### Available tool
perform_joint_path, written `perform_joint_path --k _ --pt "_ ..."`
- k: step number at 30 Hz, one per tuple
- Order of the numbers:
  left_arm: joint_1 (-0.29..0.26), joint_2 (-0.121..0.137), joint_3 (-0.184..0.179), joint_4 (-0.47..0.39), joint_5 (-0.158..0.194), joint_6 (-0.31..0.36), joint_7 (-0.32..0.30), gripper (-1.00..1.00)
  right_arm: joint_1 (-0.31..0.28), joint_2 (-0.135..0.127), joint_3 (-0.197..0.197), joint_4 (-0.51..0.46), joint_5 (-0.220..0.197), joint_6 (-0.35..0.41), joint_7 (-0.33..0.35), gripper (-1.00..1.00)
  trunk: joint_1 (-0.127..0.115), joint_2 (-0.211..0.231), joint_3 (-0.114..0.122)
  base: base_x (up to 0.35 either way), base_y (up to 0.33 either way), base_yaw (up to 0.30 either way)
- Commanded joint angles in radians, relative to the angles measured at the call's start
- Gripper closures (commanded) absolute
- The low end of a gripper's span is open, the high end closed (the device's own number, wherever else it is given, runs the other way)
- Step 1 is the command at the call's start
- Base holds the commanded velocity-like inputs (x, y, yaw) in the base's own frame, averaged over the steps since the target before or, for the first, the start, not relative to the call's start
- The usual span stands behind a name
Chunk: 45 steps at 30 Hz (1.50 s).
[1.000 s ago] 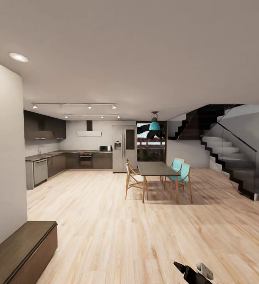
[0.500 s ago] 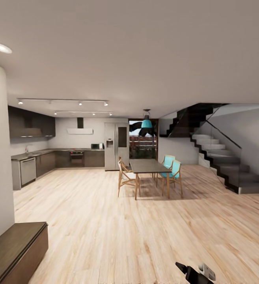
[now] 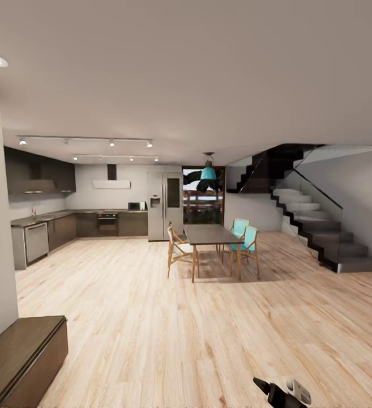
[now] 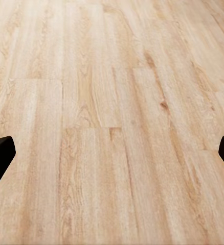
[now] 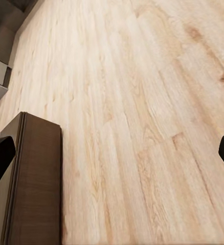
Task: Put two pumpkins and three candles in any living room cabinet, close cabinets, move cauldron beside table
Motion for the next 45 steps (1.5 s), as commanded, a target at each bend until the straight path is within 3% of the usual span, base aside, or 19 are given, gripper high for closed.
perform_joint_path --k 1,19,32,45 --pt "0.0 0.001 -0.004 -0.002 0.008 0.0 0.007 -1.0 0.0 0.0 -0.003 0.0 -0.009 0.01 0.002 -1.0 0.0 0.0 -0.002 0.0 0.005 -0.001" --pt "0.0 0.001 -0.004 0.001 0.006 0.002 0.006 -1.0 -0.001 0.0 -0.003 0.001 -0.006 0.014 -0.03 -1.0 0.0 0.0 -0.032 0.0 0.001 0.0" --pt "-0.002 0.0 -0.004 0.031 0.005 0.018 0.005 -1.0 -0.001 0.014 0.013 0.0 0.005 0.016 -0.274 -1.0 0.0 0.0 -0.053 0.0 0.0 0.0" --pt "-0.016 -0.001 -0.007 0.078 0.005 0.021 0.006 -1.0 -0.001 0.022 0.014 0.0 0.005 0.016 -0.433 -1.0 0.0 0.0 -0.075 0.0 0.0 0.0"
